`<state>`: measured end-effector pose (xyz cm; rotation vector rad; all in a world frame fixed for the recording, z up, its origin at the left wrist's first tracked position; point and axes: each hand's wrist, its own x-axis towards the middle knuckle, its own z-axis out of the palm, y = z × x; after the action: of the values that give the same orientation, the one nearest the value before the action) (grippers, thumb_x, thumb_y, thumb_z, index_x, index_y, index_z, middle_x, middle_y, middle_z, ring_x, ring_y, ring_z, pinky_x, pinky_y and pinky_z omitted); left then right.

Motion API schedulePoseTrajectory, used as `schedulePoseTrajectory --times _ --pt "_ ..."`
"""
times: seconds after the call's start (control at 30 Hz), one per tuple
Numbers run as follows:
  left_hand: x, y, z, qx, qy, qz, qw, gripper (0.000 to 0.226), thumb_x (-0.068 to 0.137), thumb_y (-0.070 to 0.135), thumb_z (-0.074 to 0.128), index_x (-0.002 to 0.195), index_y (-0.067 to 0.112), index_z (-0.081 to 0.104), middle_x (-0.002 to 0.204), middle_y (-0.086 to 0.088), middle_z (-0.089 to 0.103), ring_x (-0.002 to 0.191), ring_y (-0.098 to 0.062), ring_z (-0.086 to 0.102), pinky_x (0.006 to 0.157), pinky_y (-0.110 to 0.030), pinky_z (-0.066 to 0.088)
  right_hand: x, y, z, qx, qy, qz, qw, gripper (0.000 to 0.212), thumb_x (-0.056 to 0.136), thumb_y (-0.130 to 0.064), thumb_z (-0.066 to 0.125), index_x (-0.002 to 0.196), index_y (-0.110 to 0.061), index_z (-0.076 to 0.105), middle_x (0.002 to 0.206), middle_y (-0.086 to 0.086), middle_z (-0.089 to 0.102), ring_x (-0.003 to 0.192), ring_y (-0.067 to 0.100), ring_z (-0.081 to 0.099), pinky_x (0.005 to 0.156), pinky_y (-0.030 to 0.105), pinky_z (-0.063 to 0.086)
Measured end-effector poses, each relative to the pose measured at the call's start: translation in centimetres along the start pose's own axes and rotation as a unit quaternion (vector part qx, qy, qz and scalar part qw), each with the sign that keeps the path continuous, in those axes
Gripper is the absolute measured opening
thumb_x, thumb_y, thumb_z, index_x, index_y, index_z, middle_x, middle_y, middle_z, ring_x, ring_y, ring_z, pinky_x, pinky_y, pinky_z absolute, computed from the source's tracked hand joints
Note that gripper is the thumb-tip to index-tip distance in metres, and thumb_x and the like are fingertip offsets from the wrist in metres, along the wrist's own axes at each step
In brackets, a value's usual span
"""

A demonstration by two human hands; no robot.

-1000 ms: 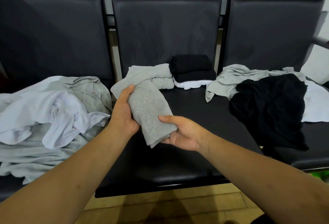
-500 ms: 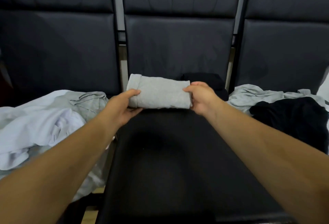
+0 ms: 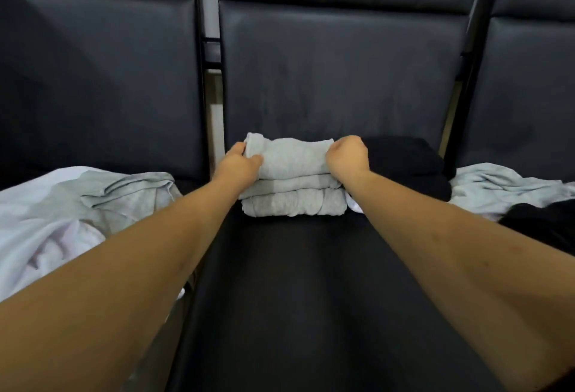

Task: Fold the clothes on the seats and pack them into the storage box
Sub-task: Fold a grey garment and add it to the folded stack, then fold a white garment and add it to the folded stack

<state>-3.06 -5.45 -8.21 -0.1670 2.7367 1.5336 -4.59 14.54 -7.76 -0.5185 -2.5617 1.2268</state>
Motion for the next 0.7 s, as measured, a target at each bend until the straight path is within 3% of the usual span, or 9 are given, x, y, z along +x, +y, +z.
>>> schedulePoseTrajectory --times 0.13,0.2,0.23,0.3,0.37,0.47,0.57,0.63,0.7 --pt "0.3 -1.0 -0.9 0.047 -0.002 0.013 0.999 0.039 0.101 0.040 0.048 0.134 0.019 0.050 0.110 0.005 0.052 0.099 -0.020 0.052 0.083 -0.034 0.044 -1.1 0.0 0.6 -0.094 0.002 -0.070 0.993 0.023 0.094 -0.001 0.044 0.072 -0.008 0.046 0.100 0.017 0.055 0.090 0.028 0.056 0.072 0.031 0.042" --pt "-0.3 -1.0 -2.5 0.049 0.006 0.023 0.999 0.030 0.100 0.039 0.051 0.120 0.019 0.058 0.094 0.007 0.055 0.091 -0.018 0.055 0.078 -0.032 0.044 -2.1 -0.9 0.2 -0.119 0.021 -0.104 0.987 0.014 0.092 -0.002 0.044 0.095 -0.001 0.058 0.118 0.020 0.050 0.113 0.033 0.050 0.089 0.035 0.044" --pt "-0.8 -1.1 -3.5 0.043 0.009 0.027 0.999 0.026 0.099 0.038 0.053 0.112 0.017 0.061 0.091 0.006 0.058 0.088 -0.017 0.057 0.078 -0.032 0.047 -3.0 -1.3 -0.2 -0.134 0.037 -0.128 0.982 0.022 0.093 -0.003 0.044 0.109 0.001 0.059 0.125 0.019 0.046 0.119 0.033 0.045 0.097 0.036 0.043" --pt "-2.3 -1.6 -6.4 0.035 0.001 0.030 0.999 0.022 0.096 0.032 0.057 0.102 0.012 0.066 0.095 -0.003 0.066 0.091 -0.021 0.064 0.084 -0.037 0.055 -5.2 -2.9 -0.2 -0.139 0.055 -0.186 0.971 0.028 0.093 -0.005 0.046 0.118 0.000 0.058 0.128 0.017 0.044 0.120 0.032 0.043 0.102 0.038 0.042" --pt "-4.1 -2.4 -9.6 0.045 -0.008 0.035 0.998 0.018 0.095 0.025 0.058 0.098 0.011 0.069 0.097 -0.009 0.071 0.093 -0.023 0.068 0.086 -0.038 0.055 -7.5 -4.6 0.5 -0.122 0.023 -0.217 0.968 0.024 0.094 -0.008 0.049 0.115 -0.002 0.060 0.127 0.015 0.044 0.111 0.031 0.050 0.098 0.039 0.046" --pt "-6.9 -4.3 -14.9 0.143 0.028 0.045 0.988 0.013 0.092 0.021 0.059 0.091 0.013 0.070 0.091 -0.007 0.071 0.091 -0.025 0.066 0.081 -0.035 0.052 -12.0 -8.0 3.0 -0.089 -0.089 -0.232 0.965 0.017 0.095 -0.010 0.055 0.106 -0.001 0.064 0.113 0.012 0.047 0.093 0.033 0.060 0.088 0.038 0.050" --pt "-8.6 -7.2 -19.5 0.248 0.095 0.014 0.964 0.013 0.091 0.024 0.061 0.095 0.013 0.067 0.098 -0.008 0.068 0.092 -0.027 0.062 0.081 -0.035 0.052 -16.6 -11.1 6.3 -0.048 -0.181 -0.246 0.951 0.013 0.090 -0.010 0.058 0.088 -0.003 0.068 0.093 0.012 0.066 0.094 0.030 0.063 0.082 0.034 0.048" --pt "-9.9 -9.5 -22.3 0.288 0.105 -0.019 0.952 0.021 0.090 0.034 0.066 0.102 0.017 0.065 0.112 -0.010 0.065 0.100 -0.028 0.060 0.086 -0.035 0.049 -19.8 -12.7 8.5 -0.038 -0.257 -0.234 0.937 0.020 0.092 -0.019 0.061 0.080 -0.004 0.068 0.081 0.008 0.067 0.080 0.022 0.061 0.070 0.030 0.045" --pt "-11.2 -11.7 -23.8 0.333 0.061 -0.055 0.939 0.032 0.090 0.048 0.064 0.112 0.024 0.064 0.121 -0.008 0.064 0.108 -0.027 0.058 0.087 -0.032 0.043 -22.6 -13.6 10.7 -0.026 -0.352 -0.196 0.915 0.036 0.093 -0.036 0.066 0.067 -0.011 0.058 0.067 0.000 0.056 0.063 0.014 0.052 0.057 0.028 0.039"
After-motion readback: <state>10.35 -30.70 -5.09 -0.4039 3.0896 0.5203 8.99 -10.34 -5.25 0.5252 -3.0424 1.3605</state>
